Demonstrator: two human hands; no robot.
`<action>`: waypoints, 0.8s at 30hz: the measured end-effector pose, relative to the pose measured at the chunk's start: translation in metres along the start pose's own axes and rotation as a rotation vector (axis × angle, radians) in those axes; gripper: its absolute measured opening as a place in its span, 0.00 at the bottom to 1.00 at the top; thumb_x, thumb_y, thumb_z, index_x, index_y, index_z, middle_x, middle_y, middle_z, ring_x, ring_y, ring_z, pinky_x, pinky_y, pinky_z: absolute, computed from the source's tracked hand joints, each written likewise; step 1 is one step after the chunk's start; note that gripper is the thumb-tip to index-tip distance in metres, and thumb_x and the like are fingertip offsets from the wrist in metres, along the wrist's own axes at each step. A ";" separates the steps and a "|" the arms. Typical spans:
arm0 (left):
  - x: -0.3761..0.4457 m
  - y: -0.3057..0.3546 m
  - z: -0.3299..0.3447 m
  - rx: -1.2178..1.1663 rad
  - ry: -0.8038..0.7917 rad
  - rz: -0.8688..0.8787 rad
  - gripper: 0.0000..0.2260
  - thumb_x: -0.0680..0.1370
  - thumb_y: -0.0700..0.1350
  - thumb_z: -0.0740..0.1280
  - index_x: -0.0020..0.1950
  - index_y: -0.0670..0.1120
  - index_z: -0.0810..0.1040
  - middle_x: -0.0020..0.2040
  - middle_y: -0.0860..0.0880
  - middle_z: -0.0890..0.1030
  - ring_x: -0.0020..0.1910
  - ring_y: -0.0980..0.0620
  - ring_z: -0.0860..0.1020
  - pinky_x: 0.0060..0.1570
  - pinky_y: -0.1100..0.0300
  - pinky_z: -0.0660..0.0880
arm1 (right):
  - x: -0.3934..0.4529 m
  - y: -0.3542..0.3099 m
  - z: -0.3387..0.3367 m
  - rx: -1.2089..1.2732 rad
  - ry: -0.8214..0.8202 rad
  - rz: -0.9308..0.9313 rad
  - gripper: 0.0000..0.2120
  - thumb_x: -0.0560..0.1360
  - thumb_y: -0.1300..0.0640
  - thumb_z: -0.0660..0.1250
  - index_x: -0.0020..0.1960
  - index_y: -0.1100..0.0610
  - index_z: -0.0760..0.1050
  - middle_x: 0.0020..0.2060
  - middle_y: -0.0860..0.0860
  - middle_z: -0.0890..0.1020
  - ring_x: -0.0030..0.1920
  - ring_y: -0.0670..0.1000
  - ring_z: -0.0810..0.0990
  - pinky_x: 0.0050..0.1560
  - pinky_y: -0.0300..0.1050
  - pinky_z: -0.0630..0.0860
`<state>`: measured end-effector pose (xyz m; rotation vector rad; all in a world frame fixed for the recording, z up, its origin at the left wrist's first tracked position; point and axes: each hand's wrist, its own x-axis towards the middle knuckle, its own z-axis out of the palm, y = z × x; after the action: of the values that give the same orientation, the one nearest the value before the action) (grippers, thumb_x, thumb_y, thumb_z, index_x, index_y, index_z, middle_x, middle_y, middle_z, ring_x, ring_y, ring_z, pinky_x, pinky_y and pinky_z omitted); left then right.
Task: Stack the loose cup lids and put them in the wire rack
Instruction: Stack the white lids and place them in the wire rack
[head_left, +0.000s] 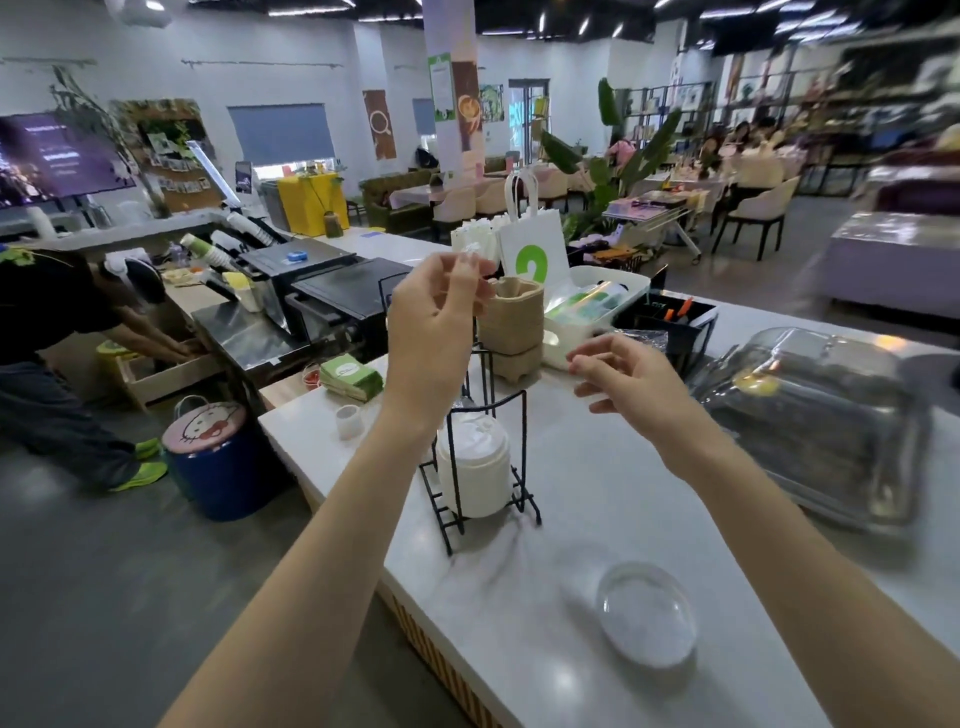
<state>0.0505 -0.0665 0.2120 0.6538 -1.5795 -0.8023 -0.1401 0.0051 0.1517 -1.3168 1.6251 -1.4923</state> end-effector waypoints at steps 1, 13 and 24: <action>-0.004 0.004 0.007 -0.019 -0.035 0.009 0.11 0.87 0.47 0.61 0.52 0.47 0.82 0.43 0.52 0.85 0.40 0.60 0.82 0.41 0.67 0.77 | -0.008 0.004 -0.007 -0.036 -0.010 0.015 0.04 0.80 0.54 0.68 0.54 0.52 0.80 0.50 0.54 0.85 0.47 0.49 0.84 0.47 0.45 0.81; -0.100 -0.055 0.082 0.209 -0.549 -0.309 0.08 0.84 0.52 0.65 0.54 0.52 0.82 0.45 0.52 0.86 0.37 0.61 0.82 0.35 0.70 0.74 | -0.108 0.108 -0.054 -0.391 -0.077 0.280 0.11 0.77 0.49 0.71 0.58 0.50 0.79 0.52 0.47 0.81 0.48 0.48 0.81 0.50 0.43 0.78; -0.174 -0.133 0.069 0.488 -0.928 -0.533 0.11 0.74 0.62 0.71 0.44 0.54 0.80 0.33 0.59 0.84 0.30 0.59 0.83 0.39 0.54 0.79 | -0.144 0.147 -0.040 -0.494 0.029 0.353 0.04 0.76 0.51 0.69 0.47 0.47 0.82 0.37 0.45 0.84 0.39 0.43 0.81 0.43 0.42 0.77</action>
<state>0.0058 -0.0009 -0.0036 1.1883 -2.5404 -1.2272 -0.1655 0.1369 -0.0097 -1.1625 2.2028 -0.9376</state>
